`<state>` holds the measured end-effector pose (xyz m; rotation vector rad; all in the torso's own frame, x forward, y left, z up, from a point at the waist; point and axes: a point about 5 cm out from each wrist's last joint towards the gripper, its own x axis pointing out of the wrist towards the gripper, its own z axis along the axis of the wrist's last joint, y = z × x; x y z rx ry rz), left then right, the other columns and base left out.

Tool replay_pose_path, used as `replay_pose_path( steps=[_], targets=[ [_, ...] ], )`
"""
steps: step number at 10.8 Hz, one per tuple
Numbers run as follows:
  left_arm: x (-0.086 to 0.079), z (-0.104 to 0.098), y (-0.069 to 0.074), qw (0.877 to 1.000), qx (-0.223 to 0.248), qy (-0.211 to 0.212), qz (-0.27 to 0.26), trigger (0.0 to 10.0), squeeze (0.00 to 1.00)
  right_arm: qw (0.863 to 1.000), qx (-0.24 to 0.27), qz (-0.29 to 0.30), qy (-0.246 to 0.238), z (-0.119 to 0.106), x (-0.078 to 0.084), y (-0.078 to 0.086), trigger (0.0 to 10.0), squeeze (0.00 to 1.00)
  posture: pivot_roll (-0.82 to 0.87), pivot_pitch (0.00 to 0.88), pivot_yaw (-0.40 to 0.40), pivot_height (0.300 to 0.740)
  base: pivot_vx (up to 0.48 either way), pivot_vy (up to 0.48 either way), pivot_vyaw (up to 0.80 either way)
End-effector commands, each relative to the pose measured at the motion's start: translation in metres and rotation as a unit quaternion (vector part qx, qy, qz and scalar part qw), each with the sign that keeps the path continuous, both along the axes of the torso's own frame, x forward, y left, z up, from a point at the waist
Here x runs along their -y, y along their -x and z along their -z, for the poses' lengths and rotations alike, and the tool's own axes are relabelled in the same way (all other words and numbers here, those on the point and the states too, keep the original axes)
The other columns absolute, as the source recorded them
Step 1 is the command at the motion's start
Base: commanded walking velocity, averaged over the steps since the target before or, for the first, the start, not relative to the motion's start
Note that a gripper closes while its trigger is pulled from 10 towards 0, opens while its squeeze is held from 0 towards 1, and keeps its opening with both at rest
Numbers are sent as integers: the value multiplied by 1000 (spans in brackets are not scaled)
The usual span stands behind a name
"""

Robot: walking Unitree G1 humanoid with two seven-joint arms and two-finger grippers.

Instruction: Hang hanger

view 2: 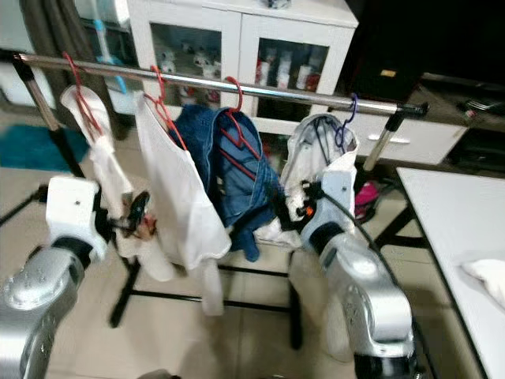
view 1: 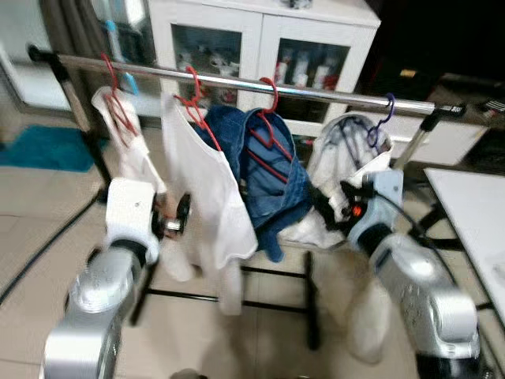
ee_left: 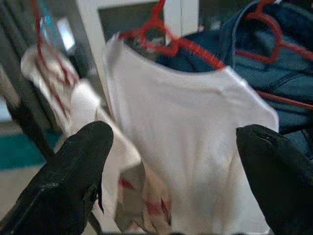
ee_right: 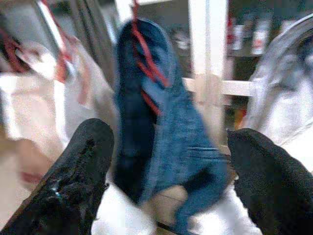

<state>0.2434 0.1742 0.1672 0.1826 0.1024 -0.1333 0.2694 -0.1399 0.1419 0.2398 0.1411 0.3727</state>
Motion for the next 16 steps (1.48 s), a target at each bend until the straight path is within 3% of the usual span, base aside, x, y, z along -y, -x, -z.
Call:
replay_pose_path(
  steps=[1, 3, 5, 7, 11, 14, 16],
  targets=[
    [6, 3, -1, 1000, -10, 1, 18, 10000, 1000, 1000, 23, -2, -13, -10, 2, 0, 10000, 1000, 54, 0, 9, 740, 0, 0, 0],
    [11, -2, -7, 999, -2, -1, 46, 10000, 1000, 998, 60, 6, -20, -20, -1, -2, 10000, 1000, 64, 0, 34, 740, 0, 0, 0],
    [7, 0, -5, 1000, 18, 3, 18, 10000, 1000, 996, 64, 6, -53, -29, -9, -6, 10000, 1000, 62, 0, 10, 740, 0, 0, 0],
    [2, 0, -6, 1000, 24, 3, 0, 10000, 1000, 997, 77, -5, 23, -23, -13, -10, 10000, 1000, 64, 0, -12, 740, 0, 0, 0],
    [7, 7, -7, 1000, 15, 1, 0, 10000, 1000, 995, 75, 38, 50, -17, -4, -13, 10000, 1000, 42, 0, -7, 740, 0, 259, 0],
    [11, 9, -7, 1000, 15, 3, 9, 10000, 1000, 996, 63, 50, 28, -18, -5, -13, 10000, 1000, 39, 0, -11, 740, 0, 305, 0],
    [10, 9, -6, 1000, 17, 0, 7, 10000, 1000, 992, 49, 51, 100, -14, -8, -15, 10000, 1000, 43, 0, -18, 740, 0, 366, 0]
  ],
)
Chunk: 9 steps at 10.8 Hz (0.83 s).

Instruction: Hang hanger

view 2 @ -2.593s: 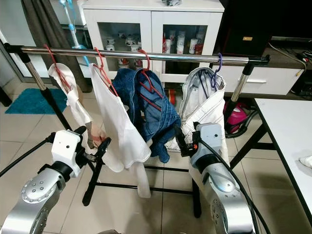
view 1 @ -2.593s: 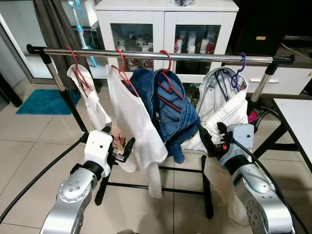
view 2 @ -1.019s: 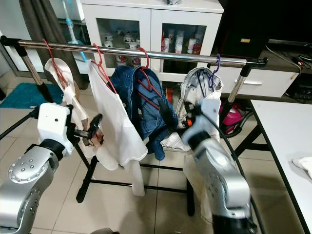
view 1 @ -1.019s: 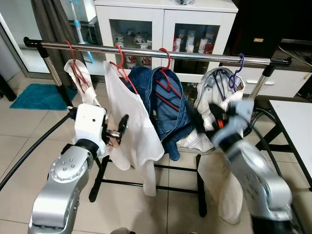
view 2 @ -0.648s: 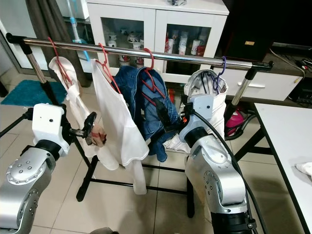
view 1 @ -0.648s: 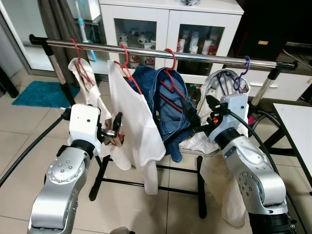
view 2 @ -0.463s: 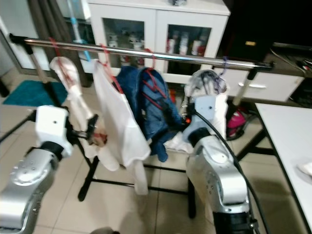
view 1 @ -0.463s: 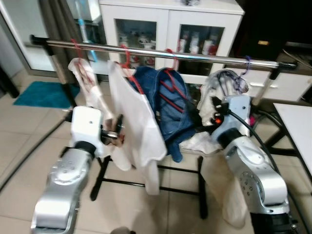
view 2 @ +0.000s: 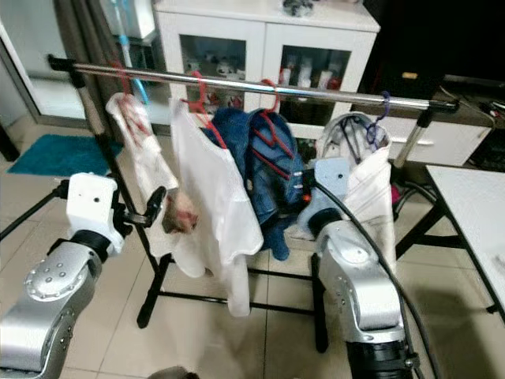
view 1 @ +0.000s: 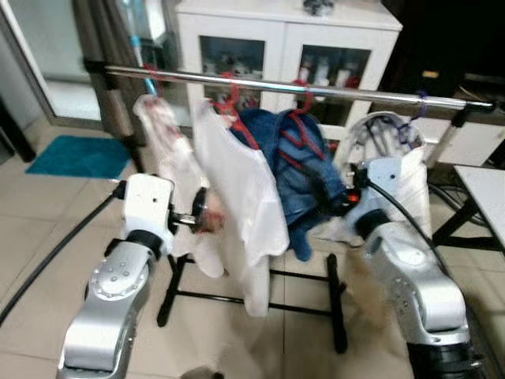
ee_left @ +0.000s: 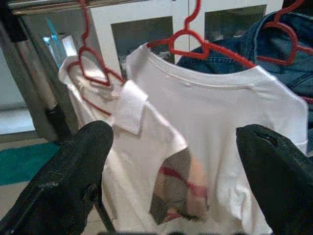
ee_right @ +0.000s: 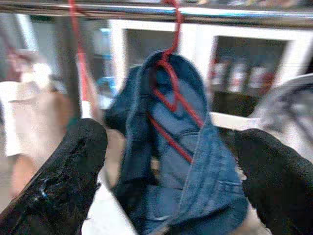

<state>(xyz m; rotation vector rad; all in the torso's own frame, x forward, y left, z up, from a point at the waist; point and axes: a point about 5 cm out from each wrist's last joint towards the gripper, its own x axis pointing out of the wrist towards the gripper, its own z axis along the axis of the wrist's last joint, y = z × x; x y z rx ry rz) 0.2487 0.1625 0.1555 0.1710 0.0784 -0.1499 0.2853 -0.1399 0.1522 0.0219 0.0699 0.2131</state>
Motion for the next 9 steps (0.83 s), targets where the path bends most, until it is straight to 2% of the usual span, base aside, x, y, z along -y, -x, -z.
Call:
replay_pose_path(
  steps=[1, 2, 3, 4, 5, 7, 9],
  targets=[
    [-1, -2, -1, 1000, 7, -6, -4, 10000, 1000, 1000, 0, -3, 7, -2, -6, -3, 10000, 1000, 42, 0, -25, 740, 0, 375, 0],
    [-1, -1, -1, 1000, 7, -5, -5, 10000, 1000, 1000, -27, -11, -1, 2, -7, -3, 10000, 1000, 42, 0, -25, 740, 0, 375, 0],
    [1, -2, -2, 1000, 12, -2, -4, 10000, 1000, 999, -19, -22, -38, 0, -7, -2, 10000, 1000, 41, 0, -26, 740, 0, 0, 0],
    [2, -3, -1, 1000, 9, 5, -3, 10000, 1000, 999, -10, -23, -24, -1, -6, -3, 10000, 1000, 41, 0, -26, 740, 0, 0, 0],
    [2, -4, -2, 1000, 13, -1, -4, 10000, 855, 999, 3, -31, -36, -3, -9, -3, 10000, 1000, 39, 0, -27, 740, 0, 0, 800],
    [0, -6, -5, 1000, 18, -13, -11, 10000, 882, 999, 7, -37, -18, -5, -12, -4, 10000, 1000, 41, 0, -29, 740, 0, 0, 800],
    [-2, -8, -6, 1000, 20, -11, -16, 10000, 902, 999, 8, -40, -31, -6, -17, -6, 10000, 1000, 44, 0, -34, 740, 261, 0, 775]
  ],
)
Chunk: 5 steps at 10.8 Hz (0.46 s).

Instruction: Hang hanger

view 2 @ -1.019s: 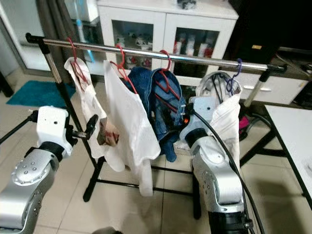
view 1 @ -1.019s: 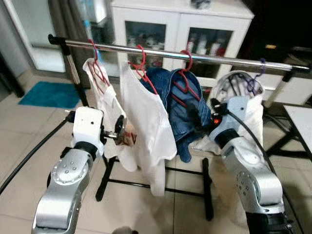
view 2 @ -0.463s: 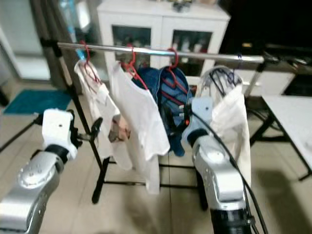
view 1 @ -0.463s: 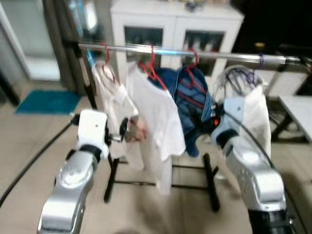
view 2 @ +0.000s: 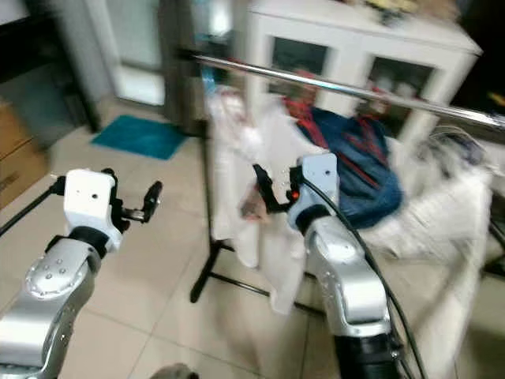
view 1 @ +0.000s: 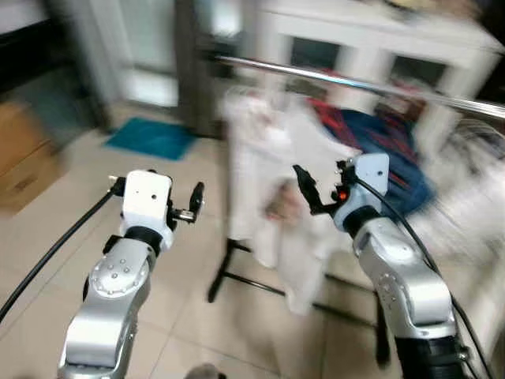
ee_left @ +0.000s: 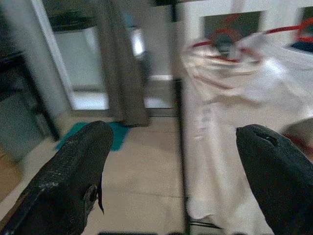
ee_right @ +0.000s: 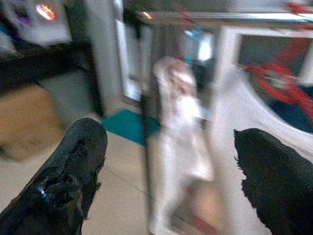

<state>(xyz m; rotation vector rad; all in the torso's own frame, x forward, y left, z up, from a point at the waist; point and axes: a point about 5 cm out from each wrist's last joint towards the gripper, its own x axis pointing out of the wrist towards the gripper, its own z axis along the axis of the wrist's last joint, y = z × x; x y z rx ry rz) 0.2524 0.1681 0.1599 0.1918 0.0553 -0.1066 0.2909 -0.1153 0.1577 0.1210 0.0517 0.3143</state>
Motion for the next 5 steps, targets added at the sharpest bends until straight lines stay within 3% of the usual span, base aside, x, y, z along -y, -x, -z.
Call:
replay_pose_path(
  steps=[1, 2, 3, 4, 5],
  targets=[
    [2, -4, 0, 1000, 5, 1, 8, 10000, 902, 1000, -3, 10, -12, 1, 4, 0, 10000, 1000, 53, 0, -27, 740, 311, 0, 0],
    [2, -3, 0, 1000, 3, -1, 16, 10000, 898, 1000, -5, 24, -11, 2, 6, -1, 10000, 1000, 56, 0, -20, 740, 319, 0, 0],
    [4, -2, 0, 999, 5, -10, 32, 10000, 898, 999, -9, 45, 2, 7, 10, -3, 10000, 416, 60, 0, -10, 740, 315, 0, 0],
    [5, -2, 0, 999, 7, -19, 42, 10000, 894, 999, -8, 48, 3, 7, 10, -4, 10000, 0, 62, 0, -3, 740, 311, 0, 0],
    [6, 2, 1, 997, 5, -36, 63, 10000, 894, 999, -5, 50, -13, 8, 10, -5, 10000, 0, 64, 0, 5, 740, 315, 0, 0]
  ],
)
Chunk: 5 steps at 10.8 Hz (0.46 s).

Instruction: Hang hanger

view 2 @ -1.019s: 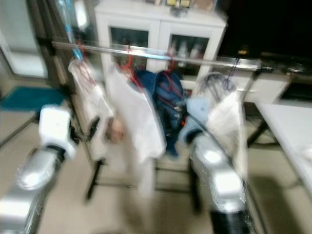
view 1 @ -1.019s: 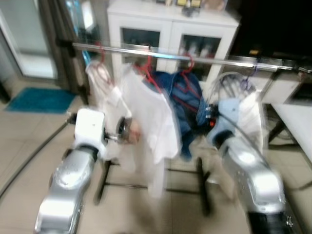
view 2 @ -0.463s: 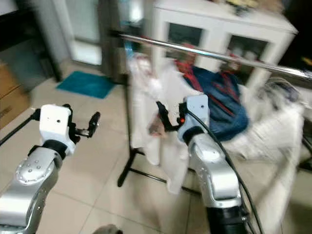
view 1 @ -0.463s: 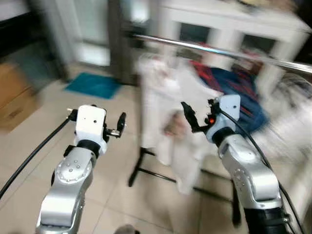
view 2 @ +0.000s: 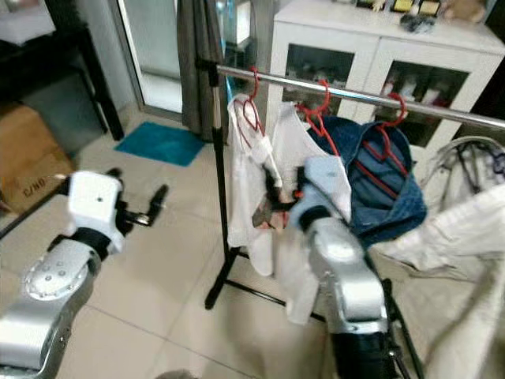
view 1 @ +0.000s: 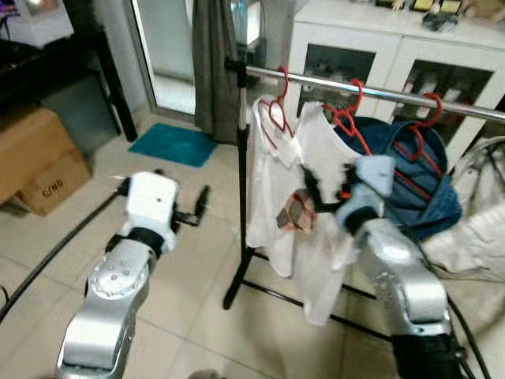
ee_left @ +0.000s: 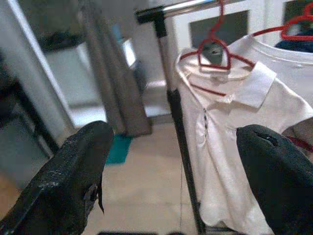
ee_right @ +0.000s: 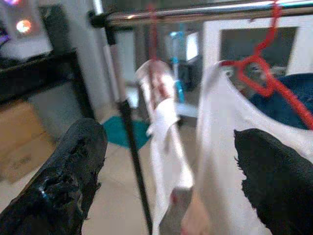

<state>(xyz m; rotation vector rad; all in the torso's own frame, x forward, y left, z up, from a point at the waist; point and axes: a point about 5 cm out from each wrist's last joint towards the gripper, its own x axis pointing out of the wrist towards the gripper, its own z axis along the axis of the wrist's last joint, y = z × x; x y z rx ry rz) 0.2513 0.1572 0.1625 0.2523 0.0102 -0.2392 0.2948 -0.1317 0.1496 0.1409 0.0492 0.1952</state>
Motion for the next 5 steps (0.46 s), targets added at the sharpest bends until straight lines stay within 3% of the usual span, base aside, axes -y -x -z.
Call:
replay_pose_path(
  steps=[1, 3, 5],
  targets=[
    [-8, 10, 0, 1000, -16, -18, -4, 10000, 898, 1000, 21, -4, -2, -2, -6, -3, 10000, 0, 64, 0, 16, 740, 315, 0, 0],
    [-10, 9, 0, 1000, -14, -13, -6, 10000, 898, 999, 20, -24, 15, 0, -8, -1, 10000, 0, 69, 0, 19, 740, 313, 0, 0],
    [-11, 8, -1, 1000, -13, -14, 0, 10000, 890, 999, 35, -21, -27, -7, -9, 1, 10000, 0, 71, 0, 24, 740, 349, 0, 0]
  ],
)
